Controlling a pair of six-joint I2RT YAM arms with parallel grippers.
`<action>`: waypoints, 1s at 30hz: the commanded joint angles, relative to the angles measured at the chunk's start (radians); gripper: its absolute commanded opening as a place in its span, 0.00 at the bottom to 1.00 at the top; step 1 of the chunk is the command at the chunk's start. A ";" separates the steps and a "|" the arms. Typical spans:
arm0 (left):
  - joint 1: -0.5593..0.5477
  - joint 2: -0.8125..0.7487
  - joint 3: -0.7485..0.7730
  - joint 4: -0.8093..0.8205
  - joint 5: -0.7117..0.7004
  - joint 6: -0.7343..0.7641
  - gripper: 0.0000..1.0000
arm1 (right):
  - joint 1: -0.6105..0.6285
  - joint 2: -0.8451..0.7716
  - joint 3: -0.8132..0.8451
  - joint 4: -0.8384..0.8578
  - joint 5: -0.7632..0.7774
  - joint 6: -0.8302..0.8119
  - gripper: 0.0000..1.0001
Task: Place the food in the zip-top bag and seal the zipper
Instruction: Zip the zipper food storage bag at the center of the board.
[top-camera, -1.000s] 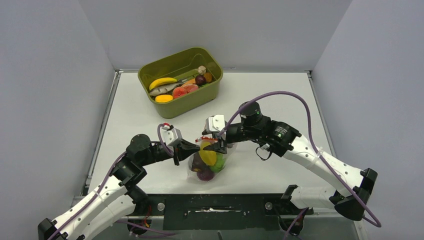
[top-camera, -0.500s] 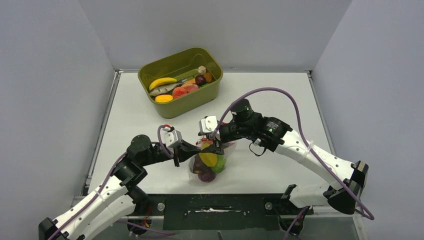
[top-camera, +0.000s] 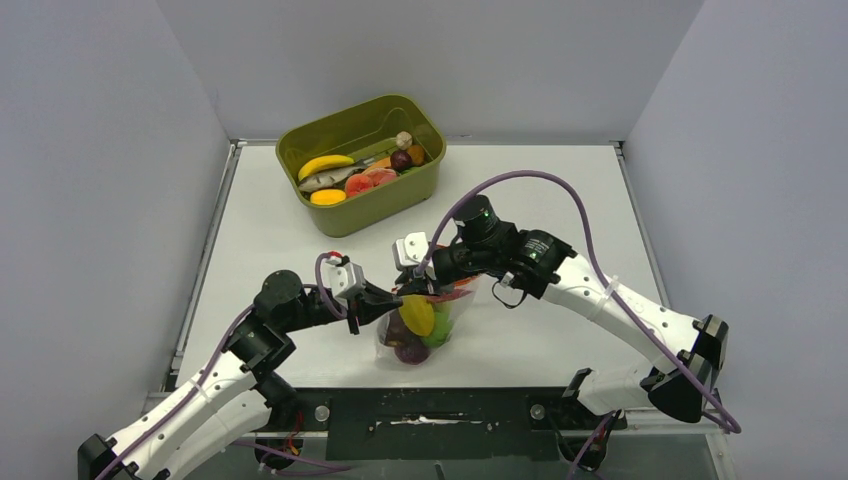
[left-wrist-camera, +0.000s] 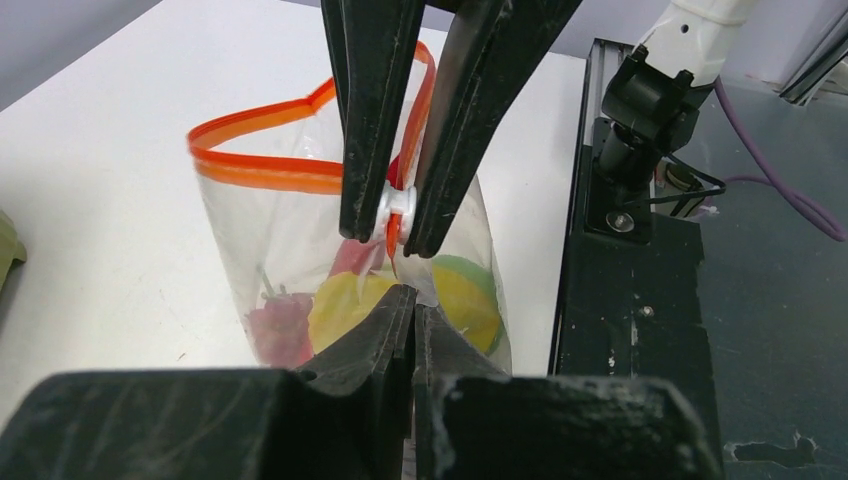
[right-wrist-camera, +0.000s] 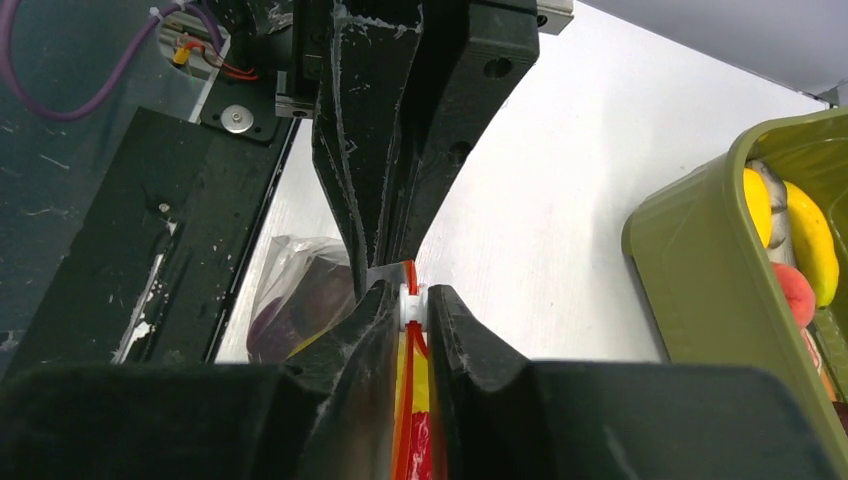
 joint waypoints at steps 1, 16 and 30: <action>0.000 -0.018 0.005 0.076 0.014 0.035 0.00 | 0.000 -0.035 -0.012 0.044 -0.038 -0.007 0.08; 0.002 -0.071 -0.033 0.121 0.002 0.061 0.00 | -0.101 -0.146 -0.152 0.078 0.019 0.075 0.00; 0.001 0.047 0.093 0.087 0.027 0.053 0.36 | -0.094 -0.130 -0.155 0.176 -0.050 0.144 0.00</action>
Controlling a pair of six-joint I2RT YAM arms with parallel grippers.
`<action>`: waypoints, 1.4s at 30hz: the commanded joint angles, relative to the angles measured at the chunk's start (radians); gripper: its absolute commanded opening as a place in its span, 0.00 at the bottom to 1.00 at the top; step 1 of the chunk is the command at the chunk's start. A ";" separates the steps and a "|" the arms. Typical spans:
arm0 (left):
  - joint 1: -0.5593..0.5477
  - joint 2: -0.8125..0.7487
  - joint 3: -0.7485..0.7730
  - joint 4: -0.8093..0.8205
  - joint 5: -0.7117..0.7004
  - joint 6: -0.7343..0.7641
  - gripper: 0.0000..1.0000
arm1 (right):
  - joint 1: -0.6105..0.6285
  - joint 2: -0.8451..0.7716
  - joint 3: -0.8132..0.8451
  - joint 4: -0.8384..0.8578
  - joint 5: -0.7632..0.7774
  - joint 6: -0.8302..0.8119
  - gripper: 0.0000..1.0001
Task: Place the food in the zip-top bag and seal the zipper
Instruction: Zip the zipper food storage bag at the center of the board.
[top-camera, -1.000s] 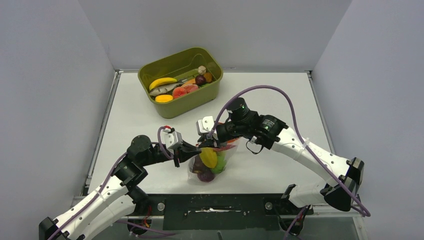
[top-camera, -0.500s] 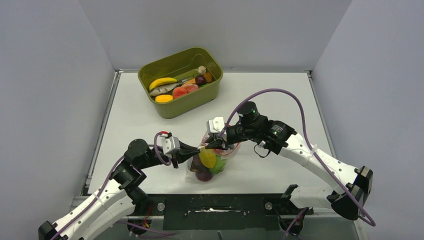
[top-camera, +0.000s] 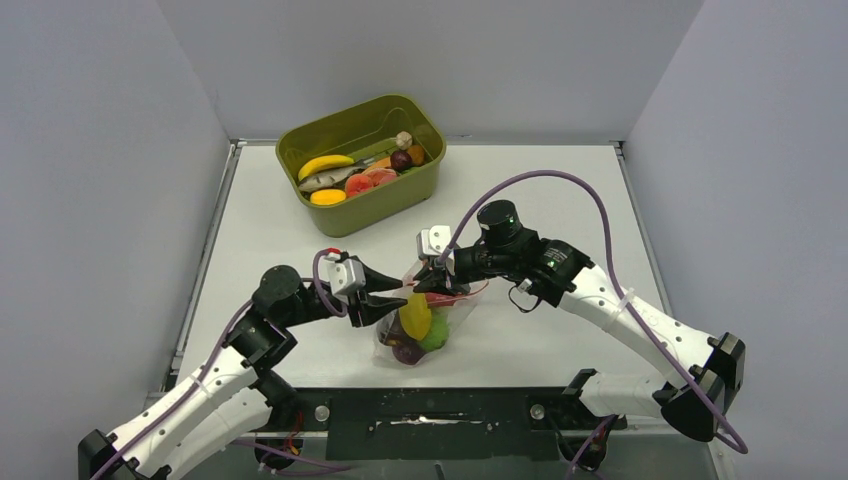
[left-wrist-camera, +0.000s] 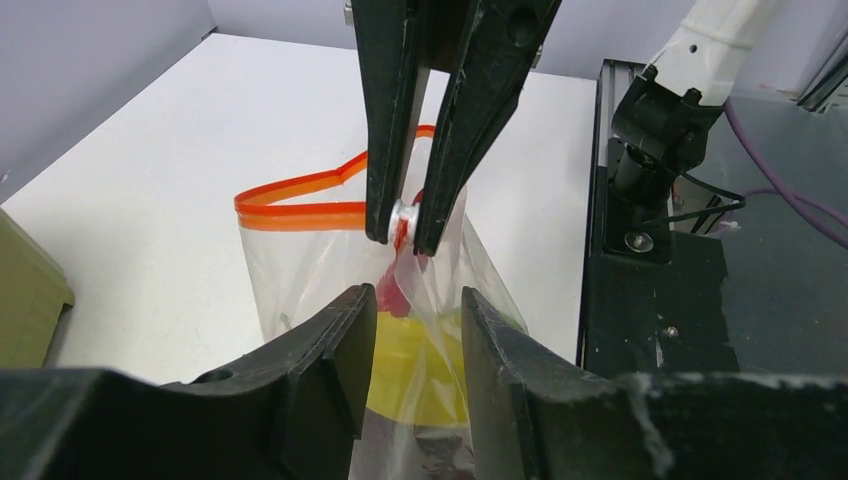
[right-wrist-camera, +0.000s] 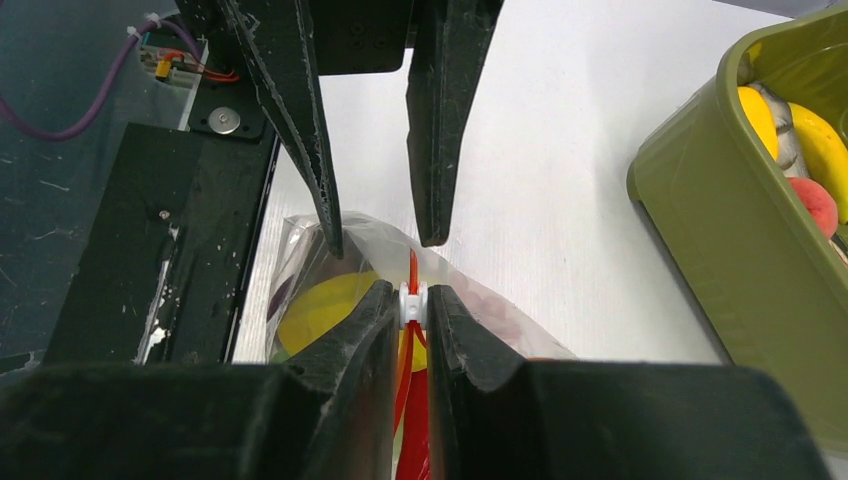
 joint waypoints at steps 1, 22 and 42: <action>0.002 0.030 0.068 0.038 0.024 0.016 0.36 | 0.005 -0.021 0.009 0.080 -0.035 0.027 0.00; 0.001 0.018 0.100 0.019 0.096 0.095 0.00 | -0.006 0.005 0.019 0.028 -0.012 0.065 0.00; 0.002 -0.048 0.125 -0.022 -0.023 0.112 0.00 | -0.140 -0.116 0.023 -0.163 0.043 0.022 0.01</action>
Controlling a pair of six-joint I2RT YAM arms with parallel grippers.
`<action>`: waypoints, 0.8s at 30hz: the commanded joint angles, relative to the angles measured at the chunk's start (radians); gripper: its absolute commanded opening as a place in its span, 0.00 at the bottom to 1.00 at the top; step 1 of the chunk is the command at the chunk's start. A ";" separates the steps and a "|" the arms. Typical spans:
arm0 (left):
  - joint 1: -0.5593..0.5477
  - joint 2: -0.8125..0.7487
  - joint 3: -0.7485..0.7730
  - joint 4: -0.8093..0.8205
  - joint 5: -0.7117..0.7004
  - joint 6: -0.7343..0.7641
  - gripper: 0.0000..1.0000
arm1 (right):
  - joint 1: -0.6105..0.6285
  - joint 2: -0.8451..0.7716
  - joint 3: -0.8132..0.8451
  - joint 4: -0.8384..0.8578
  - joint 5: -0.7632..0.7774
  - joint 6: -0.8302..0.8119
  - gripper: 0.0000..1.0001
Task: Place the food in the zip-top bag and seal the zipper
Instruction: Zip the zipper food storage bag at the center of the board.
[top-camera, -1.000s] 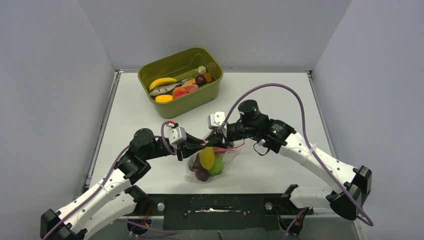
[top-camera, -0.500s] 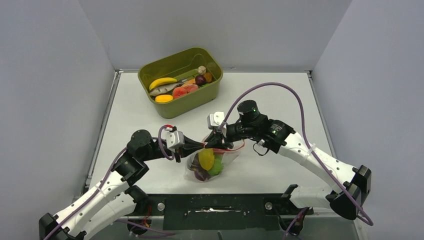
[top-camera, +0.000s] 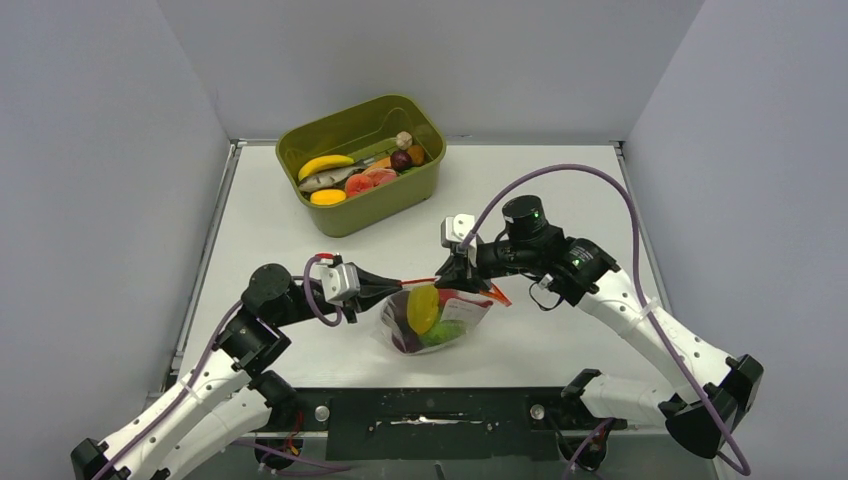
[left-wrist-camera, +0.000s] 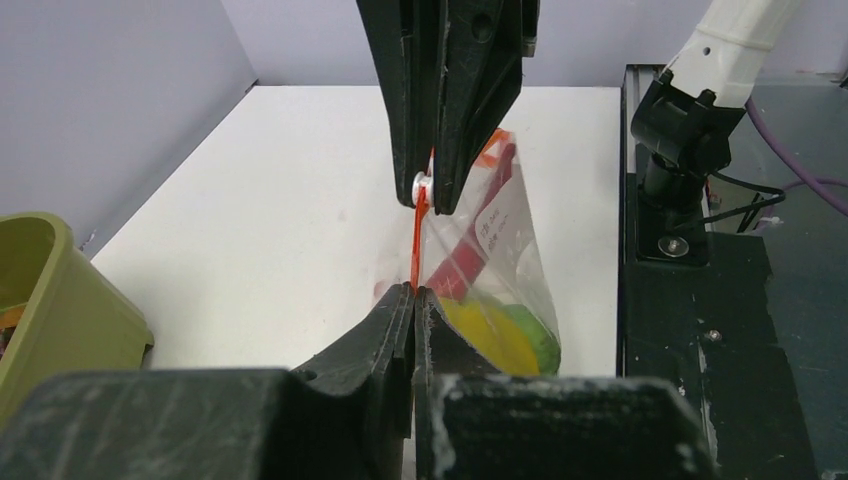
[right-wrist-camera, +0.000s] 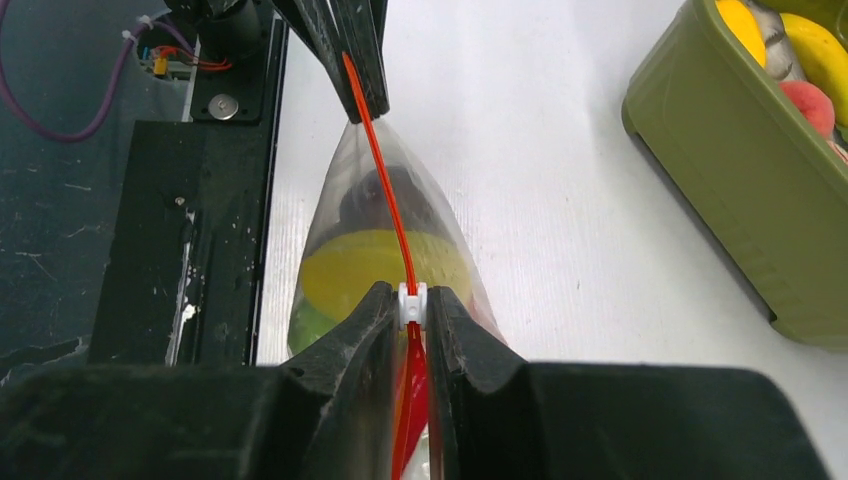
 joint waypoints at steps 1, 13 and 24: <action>0.001 -0.027 0.049 0.020 -0.030 -0.001 0.00 | -0.032 -0.051 0.018 -0.042 0.058 -0.021 0.00; 0.001 0.078 0.181 -0.129 0.018 0.054 0.52 | -0.029 -0.010 -0.029 0.175 -0.063 0.082 0.02; 0.000 0.143 0.256 -0.238 0.015 0.198 0.58 | -0.005 0.050 0.010 0.183 -0.077 0.084 0.02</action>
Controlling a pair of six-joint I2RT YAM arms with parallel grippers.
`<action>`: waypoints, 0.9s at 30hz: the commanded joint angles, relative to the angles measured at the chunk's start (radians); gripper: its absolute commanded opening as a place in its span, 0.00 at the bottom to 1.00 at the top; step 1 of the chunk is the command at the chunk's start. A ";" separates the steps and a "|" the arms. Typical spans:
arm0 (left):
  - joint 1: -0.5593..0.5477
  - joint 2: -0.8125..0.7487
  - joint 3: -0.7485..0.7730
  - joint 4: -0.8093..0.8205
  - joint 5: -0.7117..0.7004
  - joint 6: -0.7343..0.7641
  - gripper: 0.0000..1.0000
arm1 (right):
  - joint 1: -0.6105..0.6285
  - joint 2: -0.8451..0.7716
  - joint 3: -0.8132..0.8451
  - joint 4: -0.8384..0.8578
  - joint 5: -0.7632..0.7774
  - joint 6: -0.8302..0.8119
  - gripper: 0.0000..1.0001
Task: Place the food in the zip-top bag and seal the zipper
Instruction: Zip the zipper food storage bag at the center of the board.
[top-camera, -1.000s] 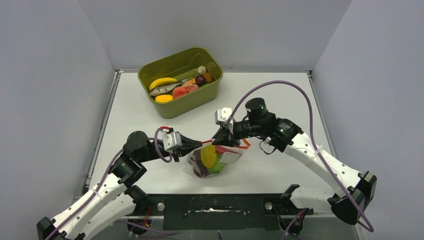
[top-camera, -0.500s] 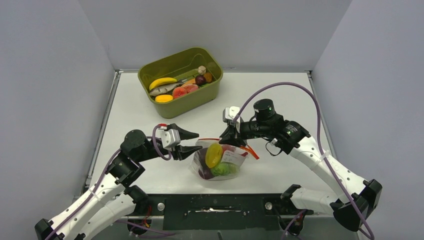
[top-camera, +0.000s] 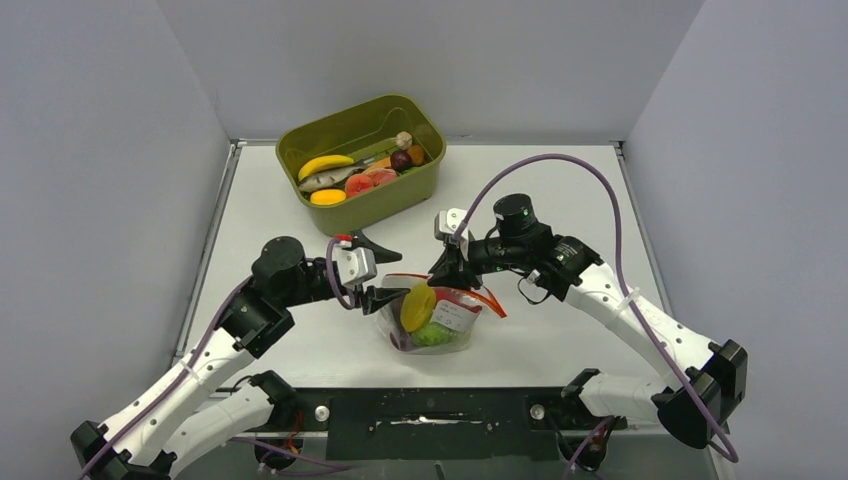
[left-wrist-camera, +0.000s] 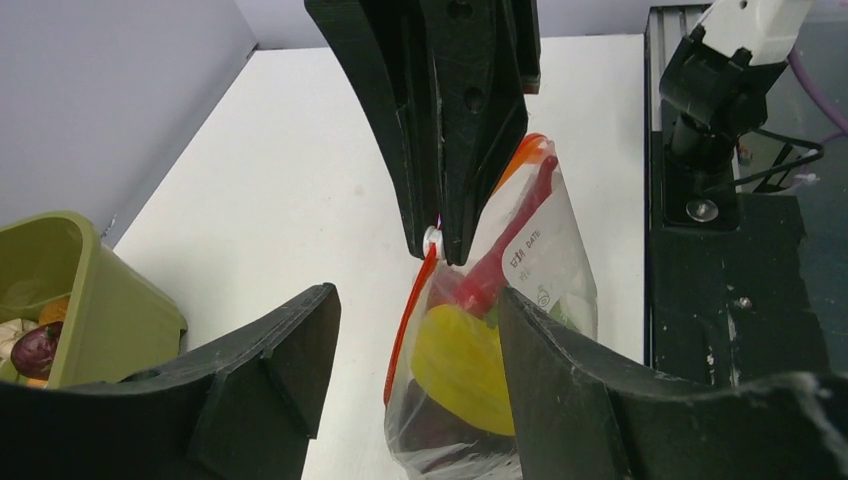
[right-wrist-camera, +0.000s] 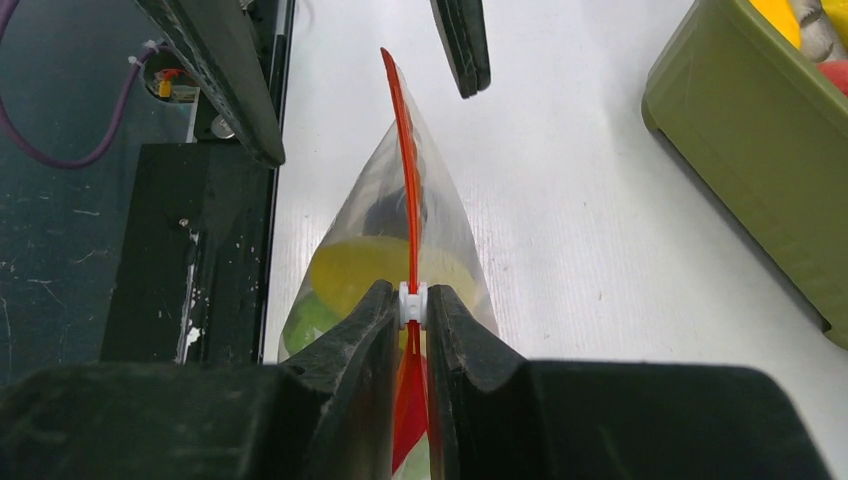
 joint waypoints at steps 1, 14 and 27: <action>0.000 0.013 0.062 -0.052 0.022 0.083 0.59 | 0.013 0.003 0.061 0.070 -0.038 0.008 0.02; 0.002 0.042 0.066 -0.101 0.017 0.154 0.06 | 0.038 0.017 0.079 0.035 -0.027 -0.020 0.02; 0.001 0.015 0.129 -0.288 -0.104 0.257 0.00 | 0.031 -0.038 0.055 -0.047 0.037 -0.061 0.02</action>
